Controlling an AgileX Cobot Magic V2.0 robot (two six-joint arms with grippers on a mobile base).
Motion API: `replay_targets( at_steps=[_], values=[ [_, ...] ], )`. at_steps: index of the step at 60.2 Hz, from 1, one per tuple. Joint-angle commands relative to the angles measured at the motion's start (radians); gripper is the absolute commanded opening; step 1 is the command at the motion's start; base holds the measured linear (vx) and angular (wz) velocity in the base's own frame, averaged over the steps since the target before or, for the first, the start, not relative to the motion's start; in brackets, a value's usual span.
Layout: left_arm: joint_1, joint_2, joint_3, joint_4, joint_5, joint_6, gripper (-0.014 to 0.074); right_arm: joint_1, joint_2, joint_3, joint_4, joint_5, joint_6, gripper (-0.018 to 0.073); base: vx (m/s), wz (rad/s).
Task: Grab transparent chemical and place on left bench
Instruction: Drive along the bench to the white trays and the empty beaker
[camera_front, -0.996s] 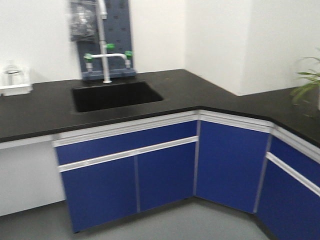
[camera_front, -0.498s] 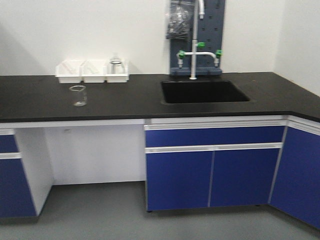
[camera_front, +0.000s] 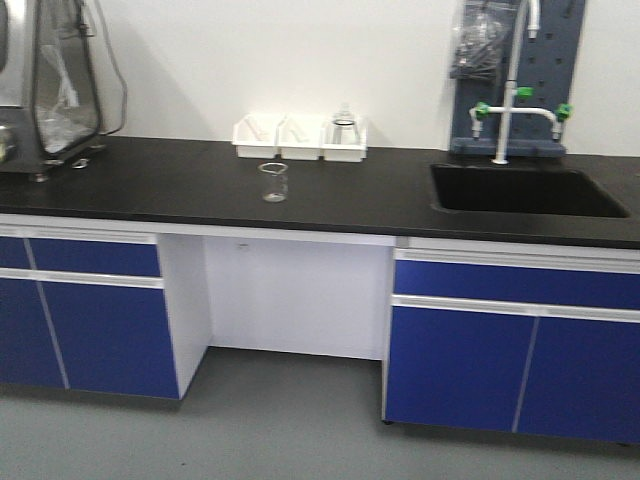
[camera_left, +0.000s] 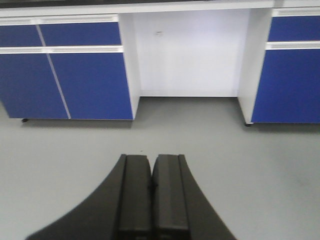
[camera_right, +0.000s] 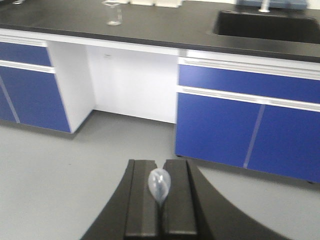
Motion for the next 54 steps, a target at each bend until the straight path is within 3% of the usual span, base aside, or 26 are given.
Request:
replay_targets(
  at_steps=[1, 27, 54],
  values=[
    [-0.002, -0.019, 0.016, -0.001, -0.078, -0.008, -0.0003, 0.000, 0.001, -0.028, -0.018, -0.078, -0.003, -0.0003, 0.04, 0.36],
    [-0.002, -0.019, 0.016, -0.001, -0.078, -0.008, -0.0003, 0.000, 0.001, -0.028, -0.018, -0.078, -0.003, -0.0003, 0.16, 0.50],
    [-0.002, -0.019, 0.016, -0.001, -0.078, -0.008, -0.0003, 0.000, 0.001, -0.028, -0.018, -0.078, -0.003, -0.0003, 0.33, 0.43]
  ],
)
